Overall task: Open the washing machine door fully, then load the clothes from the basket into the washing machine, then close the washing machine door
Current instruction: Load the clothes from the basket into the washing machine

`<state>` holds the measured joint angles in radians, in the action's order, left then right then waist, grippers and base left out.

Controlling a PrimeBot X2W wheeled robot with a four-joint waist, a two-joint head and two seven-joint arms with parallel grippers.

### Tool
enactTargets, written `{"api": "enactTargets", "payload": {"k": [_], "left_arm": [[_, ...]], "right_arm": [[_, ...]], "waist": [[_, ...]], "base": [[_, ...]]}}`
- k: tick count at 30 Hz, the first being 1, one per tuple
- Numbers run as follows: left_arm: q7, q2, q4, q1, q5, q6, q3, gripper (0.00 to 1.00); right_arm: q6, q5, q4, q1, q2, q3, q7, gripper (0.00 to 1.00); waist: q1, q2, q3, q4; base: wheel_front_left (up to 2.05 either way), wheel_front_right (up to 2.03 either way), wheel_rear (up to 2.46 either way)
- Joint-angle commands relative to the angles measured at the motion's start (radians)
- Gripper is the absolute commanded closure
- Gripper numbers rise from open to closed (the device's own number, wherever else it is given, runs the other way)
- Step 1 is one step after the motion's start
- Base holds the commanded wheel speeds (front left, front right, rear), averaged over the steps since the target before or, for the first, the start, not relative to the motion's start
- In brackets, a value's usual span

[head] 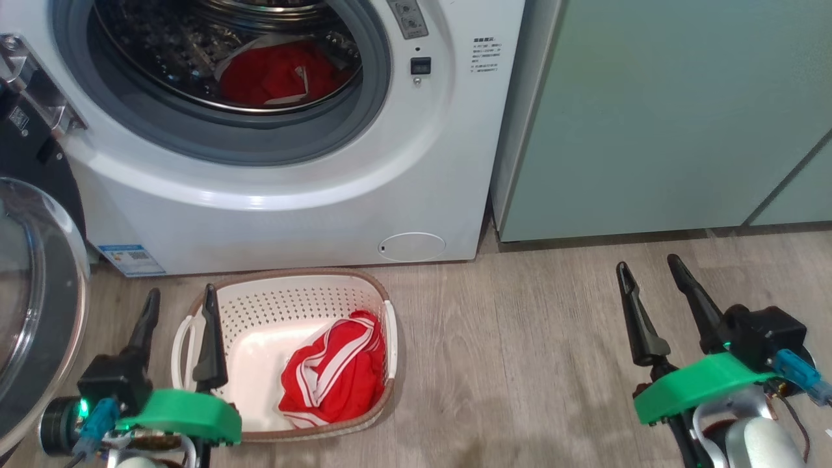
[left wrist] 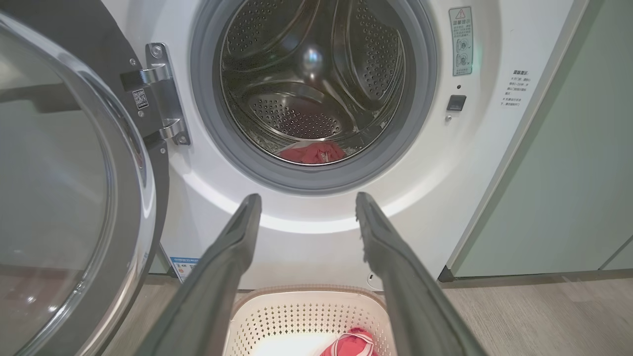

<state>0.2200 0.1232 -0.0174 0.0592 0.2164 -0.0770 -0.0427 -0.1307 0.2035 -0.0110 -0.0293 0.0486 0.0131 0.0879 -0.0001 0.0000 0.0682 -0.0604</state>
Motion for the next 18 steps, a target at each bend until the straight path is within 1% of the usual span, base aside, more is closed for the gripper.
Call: {"api": "enactTargets", "payload": {"k": [1,9,14,18], "left_arm": [[0.001,0.018,0.031,-0.045,0.004,-0.011,0.028,0.0],[0.002,0.024,0.032,-0.059,0.011,-0.012,0.025,0.0],[0.003,0.029,0.03,-0.099,0.015,-0.011,0.024,0.0],[-0.03,0.032,-0.019,-0.177,0.037,0.015,0.009,0.0]], "right_arm": [[0.0,0.001,0.033,0.043,0.002,-0.024,0.01,0.0],[0.0,0.004,0.037,0.054,0.002,-0.019,0.017,0.0],[0.0,0.008,0.048,0.067,0.002,-0.019,0.022,0.0],[0.0,0.008,0.068,0.092,0.002,-0.025,0.024,0.0]], "waist": [[0.0001,0.0,0.002,0.003],[0.0001,0.0,0.029,0.011],[0.0001,0.0,0.071,0.012],[0.0001,0.0,0.141,0.007]], "base": [[0.0,0.0,0.0],[0.0,0.0,0.0],[0.0,0.0,0.0],[0.0,0.0,0.0]]}}
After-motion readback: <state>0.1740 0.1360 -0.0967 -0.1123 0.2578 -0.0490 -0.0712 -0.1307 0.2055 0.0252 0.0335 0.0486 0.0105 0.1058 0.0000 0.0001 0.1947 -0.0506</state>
